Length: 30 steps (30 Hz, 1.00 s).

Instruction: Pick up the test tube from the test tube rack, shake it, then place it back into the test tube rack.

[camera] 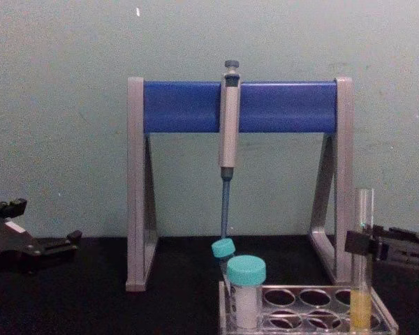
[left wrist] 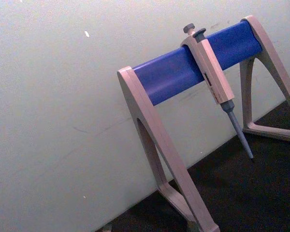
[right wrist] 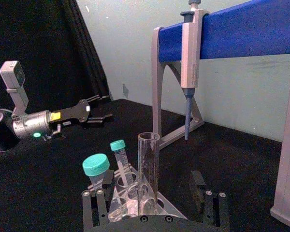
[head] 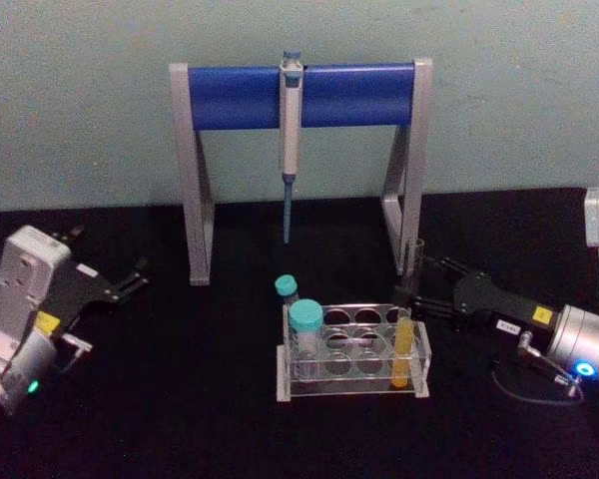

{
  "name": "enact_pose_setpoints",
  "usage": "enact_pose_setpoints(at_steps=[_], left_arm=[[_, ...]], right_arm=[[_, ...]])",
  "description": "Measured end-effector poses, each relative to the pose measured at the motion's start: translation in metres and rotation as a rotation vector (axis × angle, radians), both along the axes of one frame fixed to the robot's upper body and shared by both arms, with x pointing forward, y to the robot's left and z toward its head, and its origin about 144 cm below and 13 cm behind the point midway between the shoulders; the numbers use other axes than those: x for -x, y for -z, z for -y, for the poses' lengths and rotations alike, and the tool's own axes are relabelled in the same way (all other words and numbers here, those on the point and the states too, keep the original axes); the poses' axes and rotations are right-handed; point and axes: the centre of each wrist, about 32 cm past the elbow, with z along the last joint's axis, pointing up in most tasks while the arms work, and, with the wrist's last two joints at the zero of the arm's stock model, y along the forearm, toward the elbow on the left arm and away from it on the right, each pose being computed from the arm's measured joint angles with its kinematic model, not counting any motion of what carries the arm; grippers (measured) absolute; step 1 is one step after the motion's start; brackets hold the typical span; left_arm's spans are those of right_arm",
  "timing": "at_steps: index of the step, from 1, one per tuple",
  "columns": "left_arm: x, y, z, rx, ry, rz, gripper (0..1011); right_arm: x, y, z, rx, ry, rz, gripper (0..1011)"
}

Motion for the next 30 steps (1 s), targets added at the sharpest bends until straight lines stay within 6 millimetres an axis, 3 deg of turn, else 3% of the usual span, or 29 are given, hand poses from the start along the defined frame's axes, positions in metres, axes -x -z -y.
enact_pose_setpoints(at_steps=[30], left_arm=[[0.0000, 0.0000, 0.0000, 0.000, 0.000, 0.000, 1001]], right_arm=[[-0.0051, -0.0018, -0.0016, 0.001, -0.011, 0.006, 1000]])
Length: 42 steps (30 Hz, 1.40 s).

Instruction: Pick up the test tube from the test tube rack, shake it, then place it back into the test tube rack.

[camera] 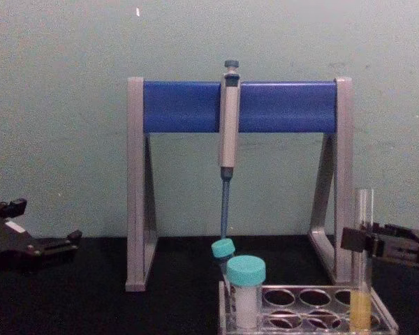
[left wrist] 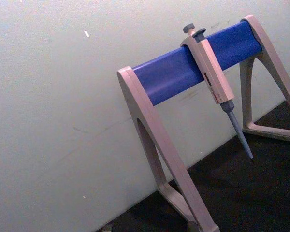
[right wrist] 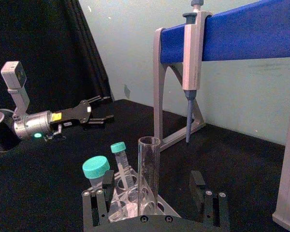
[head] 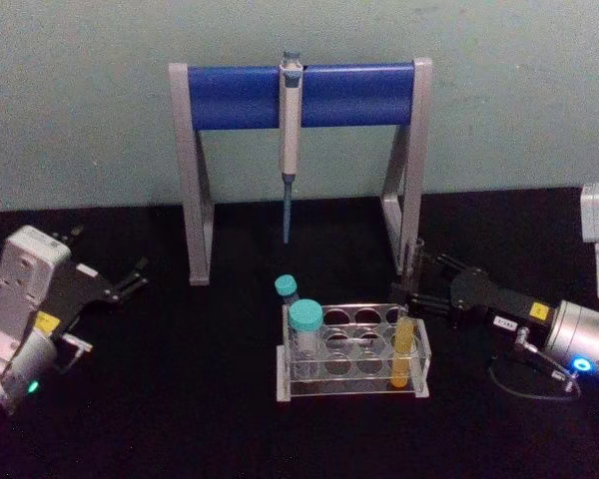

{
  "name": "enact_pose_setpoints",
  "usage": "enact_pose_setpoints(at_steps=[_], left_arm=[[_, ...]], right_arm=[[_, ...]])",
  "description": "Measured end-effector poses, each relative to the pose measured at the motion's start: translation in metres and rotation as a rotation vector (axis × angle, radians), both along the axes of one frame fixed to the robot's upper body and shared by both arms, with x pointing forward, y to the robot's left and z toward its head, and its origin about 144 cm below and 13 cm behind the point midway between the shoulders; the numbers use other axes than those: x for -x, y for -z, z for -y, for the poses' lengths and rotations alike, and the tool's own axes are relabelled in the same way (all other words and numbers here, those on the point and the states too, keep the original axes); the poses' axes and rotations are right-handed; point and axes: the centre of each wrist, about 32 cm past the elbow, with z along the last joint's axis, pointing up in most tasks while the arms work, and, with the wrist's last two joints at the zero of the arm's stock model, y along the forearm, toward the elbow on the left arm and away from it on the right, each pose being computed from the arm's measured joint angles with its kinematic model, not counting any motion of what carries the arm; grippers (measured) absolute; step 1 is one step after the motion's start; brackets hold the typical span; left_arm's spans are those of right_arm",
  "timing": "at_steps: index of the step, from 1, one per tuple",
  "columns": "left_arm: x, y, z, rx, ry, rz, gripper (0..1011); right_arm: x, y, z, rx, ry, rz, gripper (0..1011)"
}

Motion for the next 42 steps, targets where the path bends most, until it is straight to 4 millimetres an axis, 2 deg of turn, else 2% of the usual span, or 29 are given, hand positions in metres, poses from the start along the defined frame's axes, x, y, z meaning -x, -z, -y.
enact_pose_setpoints(at_steps=[5, 11, 22, 23, 31, 42], left_arm=[[0.0000, 0.0000, 0.0000, 0.000, 0.000, 0.000, 1001], [0.0000, 0.0000, 0.0000, 0.000, 0.000, 0.000, 1001], [0.0000, 0.0000, 0.0000, 0.000, 0.000, 0.000, 1001], [0.0000, 0.0000, 0.0000, 0.000, 0.000, 0.000, 1001], [0.0000, 0.0000, 0.0000, 0.000, 0.000, 0.000, 1001], [0.0000, 0.0000, 0.0000, 0.000, 0.000, 0.000, 1001]], right_arm=[[0.0000, -0.0001, 0.0001, 0.000, 0.000, 0.000, 995], [0.0000, -0.0001, 0.0001, 0.000, 0.001, 0.001, 874], [0.0002, -0.0002, 0.0001, -0.001, 0.001, 0.001, 548], [0.0002, -0.0001, 0.0000, -0.001, 0.001, 0.001, 487], [0.0004, 0.0000, 0.0000, -0.001, 0.001, 0.000, 233], [0.0004, 0.0001, 0.0000, -0.001, 0.001, 0.000, 222]])
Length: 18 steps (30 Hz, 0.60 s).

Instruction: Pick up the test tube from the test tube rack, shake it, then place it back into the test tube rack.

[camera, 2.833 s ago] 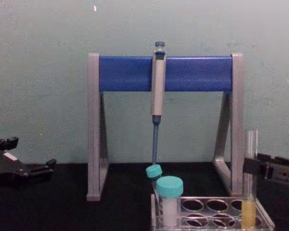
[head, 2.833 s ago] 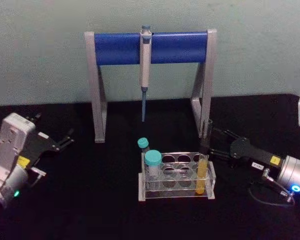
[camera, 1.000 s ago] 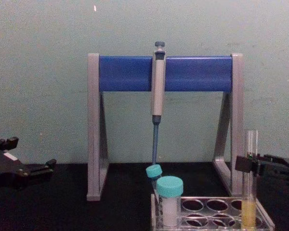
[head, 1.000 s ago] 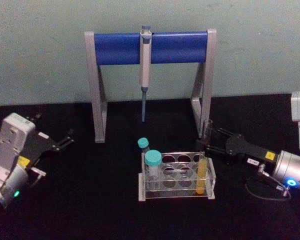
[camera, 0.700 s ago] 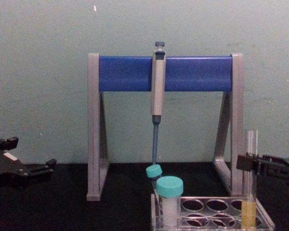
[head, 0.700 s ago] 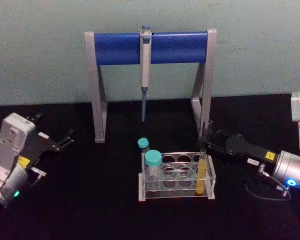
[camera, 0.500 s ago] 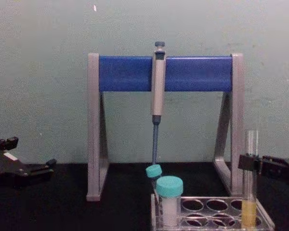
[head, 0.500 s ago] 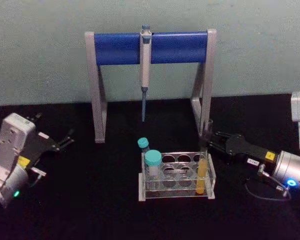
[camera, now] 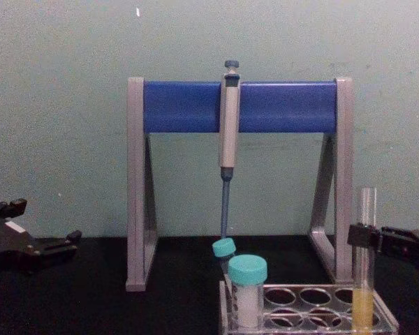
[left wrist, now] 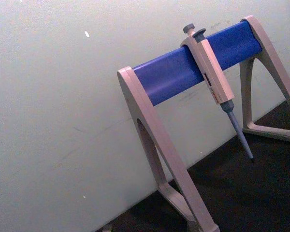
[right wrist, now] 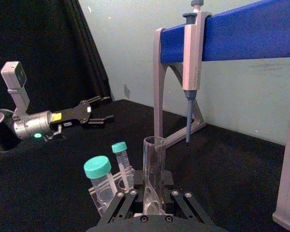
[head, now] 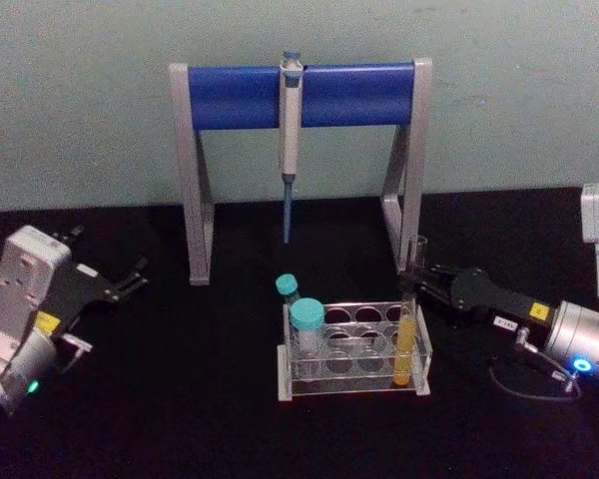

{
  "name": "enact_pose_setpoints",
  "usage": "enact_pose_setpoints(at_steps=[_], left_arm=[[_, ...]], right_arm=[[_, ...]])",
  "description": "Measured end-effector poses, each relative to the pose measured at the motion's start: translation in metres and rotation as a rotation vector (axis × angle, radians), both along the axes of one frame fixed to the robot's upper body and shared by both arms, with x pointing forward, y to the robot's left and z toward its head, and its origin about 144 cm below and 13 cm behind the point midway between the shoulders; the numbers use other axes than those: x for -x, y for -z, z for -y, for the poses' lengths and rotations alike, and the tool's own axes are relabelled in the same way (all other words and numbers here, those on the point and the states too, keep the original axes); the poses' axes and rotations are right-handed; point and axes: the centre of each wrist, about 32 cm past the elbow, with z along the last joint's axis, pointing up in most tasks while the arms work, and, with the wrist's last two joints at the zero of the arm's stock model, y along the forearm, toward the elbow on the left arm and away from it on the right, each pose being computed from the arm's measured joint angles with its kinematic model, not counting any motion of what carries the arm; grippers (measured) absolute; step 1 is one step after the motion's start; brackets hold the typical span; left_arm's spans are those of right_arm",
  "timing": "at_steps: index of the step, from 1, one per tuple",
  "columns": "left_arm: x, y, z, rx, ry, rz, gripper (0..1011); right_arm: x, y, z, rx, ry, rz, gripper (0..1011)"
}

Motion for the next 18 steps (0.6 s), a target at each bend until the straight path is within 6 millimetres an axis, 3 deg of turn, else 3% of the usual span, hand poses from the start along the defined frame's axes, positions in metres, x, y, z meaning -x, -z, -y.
enact_pose_setpoints(at_steps=[18], left_arm=[[0.0000, 0.0000, 0.0000, 0.000, 0.000, 0.000, 1001]], right_arm=[[0.0003, -0.0013, -0.0005, 0.011, 0.007, 0.008, 222]])
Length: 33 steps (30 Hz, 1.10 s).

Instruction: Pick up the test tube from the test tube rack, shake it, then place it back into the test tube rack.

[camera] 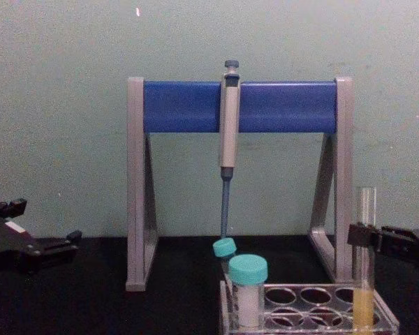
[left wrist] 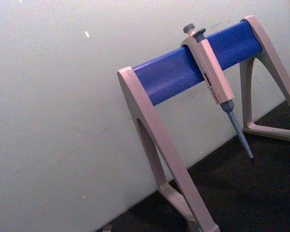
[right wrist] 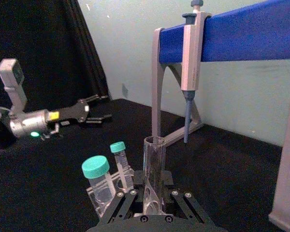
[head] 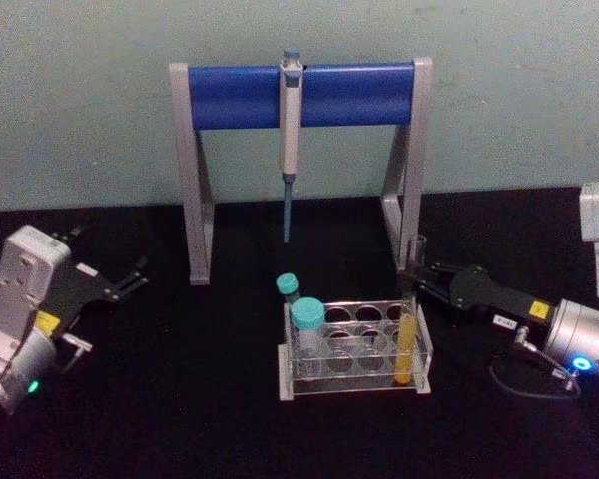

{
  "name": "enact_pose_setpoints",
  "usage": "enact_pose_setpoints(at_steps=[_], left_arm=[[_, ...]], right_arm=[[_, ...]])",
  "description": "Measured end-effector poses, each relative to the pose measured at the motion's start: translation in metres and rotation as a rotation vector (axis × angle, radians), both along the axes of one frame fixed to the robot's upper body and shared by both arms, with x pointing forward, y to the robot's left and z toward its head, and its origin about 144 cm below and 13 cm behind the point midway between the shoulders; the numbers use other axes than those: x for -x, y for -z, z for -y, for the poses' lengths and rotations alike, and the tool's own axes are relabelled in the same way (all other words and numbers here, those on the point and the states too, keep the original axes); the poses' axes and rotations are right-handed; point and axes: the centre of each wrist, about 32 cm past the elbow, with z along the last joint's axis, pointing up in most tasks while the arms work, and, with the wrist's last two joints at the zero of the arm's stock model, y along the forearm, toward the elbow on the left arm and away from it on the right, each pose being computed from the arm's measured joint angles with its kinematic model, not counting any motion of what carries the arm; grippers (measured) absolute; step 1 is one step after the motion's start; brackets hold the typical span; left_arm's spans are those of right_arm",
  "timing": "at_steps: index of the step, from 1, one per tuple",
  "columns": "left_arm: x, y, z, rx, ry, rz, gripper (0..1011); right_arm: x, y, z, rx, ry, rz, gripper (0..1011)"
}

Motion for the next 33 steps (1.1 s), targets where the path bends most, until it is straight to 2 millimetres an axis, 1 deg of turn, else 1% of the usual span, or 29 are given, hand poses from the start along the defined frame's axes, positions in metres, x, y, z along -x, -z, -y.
enact_pose_setpoints(at_steps=[12, 24, 33], left_arm=[[0.000, 0.000, 0.000, 0.000, 0.000, 0.000, 1001], [0.000, 0.000, 0.000, 0.000, 0.000, 0.000, 1001], [0.000, 0.000, 0.000, 0.000, 0.000, 0.000, 1001]], right_arm=[[0.004, -0.007, -0.004, 0.057, 0.013, 0.057, 222], [0.005, -0.011, -0.004, 0.027, 0.002, 0.061, 222], [0.006, -0.019, -0.005, -0.002, 0.002, 0.091, 222]])
